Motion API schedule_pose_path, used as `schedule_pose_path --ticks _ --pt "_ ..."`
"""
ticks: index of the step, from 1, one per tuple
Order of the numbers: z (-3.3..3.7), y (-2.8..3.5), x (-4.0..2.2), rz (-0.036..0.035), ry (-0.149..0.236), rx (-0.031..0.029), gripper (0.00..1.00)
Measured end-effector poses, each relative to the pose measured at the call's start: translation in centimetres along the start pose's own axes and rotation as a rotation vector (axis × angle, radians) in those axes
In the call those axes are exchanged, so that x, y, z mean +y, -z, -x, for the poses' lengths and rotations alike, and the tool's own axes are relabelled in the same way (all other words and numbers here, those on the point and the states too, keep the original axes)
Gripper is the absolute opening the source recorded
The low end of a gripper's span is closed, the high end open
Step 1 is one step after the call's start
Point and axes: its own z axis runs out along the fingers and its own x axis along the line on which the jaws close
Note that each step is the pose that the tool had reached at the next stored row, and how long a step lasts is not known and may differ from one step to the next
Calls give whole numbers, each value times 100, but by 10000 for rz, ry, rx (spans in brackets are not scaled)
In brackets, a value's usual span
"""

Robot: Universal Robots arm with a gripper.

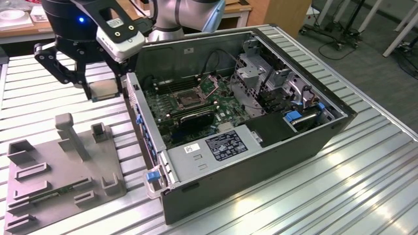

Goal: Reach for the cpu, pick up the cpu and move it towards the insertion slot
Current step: 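Pick up the cpu and move it towards the insertion slot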

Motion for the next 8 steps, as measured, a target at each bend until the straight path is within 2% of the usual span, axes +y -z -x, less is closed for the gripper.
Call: schedule_pose_path --ticks 8 --pt "32 0 0 0 0 0 55"
